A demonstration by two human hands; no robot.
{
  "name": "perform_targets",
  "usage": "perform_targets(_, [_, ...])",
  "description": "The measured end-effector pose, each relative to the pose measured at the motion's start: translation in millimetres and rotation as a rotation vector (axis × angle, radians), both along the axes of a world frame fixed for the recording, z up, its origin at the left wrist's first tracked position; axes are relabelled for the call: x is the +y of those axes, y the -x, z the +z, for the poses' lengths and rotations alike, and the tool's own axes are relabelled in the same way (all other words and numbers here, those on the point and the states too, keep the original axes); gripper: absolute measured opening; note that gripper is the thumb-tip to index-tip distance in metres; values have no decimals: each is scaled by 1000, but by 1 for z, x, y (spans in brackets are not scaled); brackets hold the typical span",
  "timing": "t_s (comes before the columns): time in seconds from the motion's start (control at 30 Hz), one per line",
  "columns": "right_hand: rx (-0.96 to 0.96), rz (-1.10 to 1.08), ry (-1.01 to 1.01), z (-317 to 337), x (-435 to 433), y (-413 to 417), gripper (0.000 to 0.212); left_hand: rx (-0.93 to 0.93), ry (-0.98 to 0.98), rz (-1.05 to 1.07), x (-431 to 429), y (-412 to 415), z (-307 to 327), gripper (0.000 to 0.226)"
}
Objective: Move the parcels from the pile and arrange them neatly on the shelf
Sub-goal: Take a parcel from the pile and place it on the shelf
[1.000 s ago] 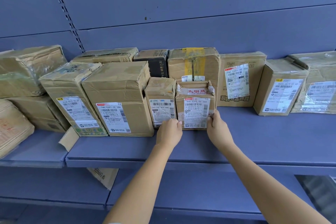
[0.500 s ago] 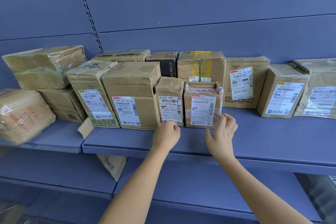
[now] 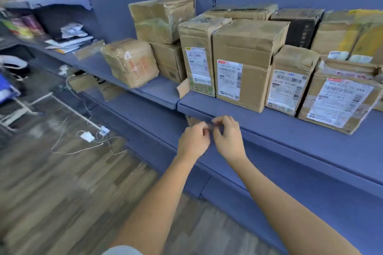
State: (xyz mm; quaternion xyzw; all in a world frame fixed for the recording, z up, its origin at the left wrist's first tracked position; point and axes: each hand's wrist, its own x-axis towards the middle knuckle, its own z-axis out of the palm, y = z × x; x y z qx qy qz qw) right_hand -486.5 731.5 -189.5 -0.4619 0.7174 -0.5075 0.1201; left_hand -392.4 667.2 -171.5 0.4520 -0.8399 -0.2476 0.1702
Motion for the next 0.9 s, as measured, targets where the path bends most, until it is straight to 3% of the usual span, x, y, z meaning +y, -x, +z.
perform_targets(0.13, [-73, 199, -140, -14, -28, -62, 19, -64, -49, 142, -15, -74, -14, 22])
perform_targets(0.4, [40, 517, -414, -38, -92, -186, 20, -250, -93, 261, -47, -218, -50, 20])
perform_targets(0.67, [132, 710, -520, -38, -158, -295, 26, -266, -134, 394, -111, -340, -51, 22])
perform_targets(0.9, [160, 825, -547, -37, -211, -353, 24, -243, -184, 473, -148, -395, -61, 27])
